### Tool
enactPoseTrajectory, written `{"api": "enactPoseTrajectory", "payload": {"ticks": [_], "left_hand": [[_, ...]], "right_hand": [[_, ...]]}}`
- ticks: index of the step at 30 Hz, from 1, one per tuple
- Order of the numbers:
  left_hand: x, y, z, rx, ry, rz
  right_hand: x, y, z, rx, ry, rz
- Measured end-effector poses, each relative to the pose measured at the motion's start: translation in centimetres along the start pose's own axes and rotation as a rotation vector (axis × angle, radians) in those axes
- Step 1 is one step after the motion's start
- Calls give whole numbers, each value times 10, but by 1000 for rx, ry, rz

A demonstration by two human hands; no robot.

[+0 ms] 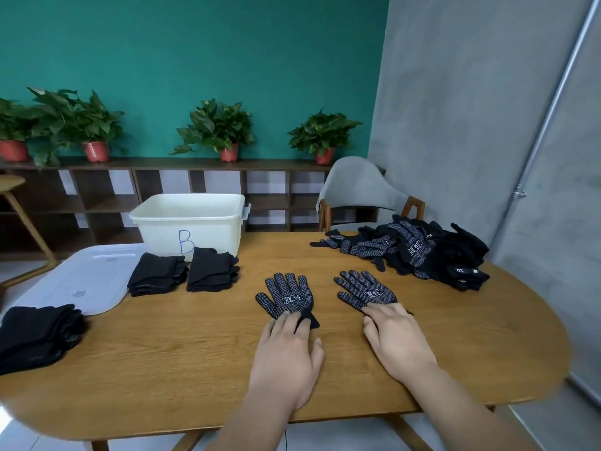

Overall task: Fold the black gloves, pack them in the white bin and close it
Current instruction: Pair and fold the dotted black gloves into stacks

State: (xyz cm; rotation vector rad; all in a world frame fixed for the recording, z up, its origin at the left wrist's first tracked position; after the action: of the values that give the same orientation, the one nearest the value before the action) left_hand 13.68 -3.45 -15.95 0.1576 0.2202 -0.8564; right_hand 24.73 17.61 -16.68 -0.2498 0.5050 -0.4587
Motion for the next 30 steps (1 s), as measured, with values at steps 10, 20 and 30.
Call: {"api": "enactPoseTrajectory", "payload": {"ticks": [10,20,30], "left_hand": [[-14,9,-8,-173,-169,-175],[-16,5,-15,-63,-151,-167],[-18,3,-18,-40,-124,-159]], "right_hand": [[-29,28,19,-44,21,-114],[-83,95,27,198,-94,-367],[-90,126,10,186,-69,-550]]}}
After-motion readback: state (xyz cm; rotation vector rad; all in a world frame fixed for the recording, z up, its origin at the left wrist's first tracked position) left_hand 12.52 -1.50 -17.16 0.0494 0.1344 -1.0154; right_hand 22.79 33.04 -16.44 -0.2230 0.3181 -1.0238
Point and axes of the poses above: each hand's wrist, its own x-axis away from the middle knuckle, its own z-axis out of the back of the hand, y = z × x, the point moved 4 cm from there along -x, towards the middle knuckle, and after that the axes turned 9 degrees about -x, right-handed, at the moved point
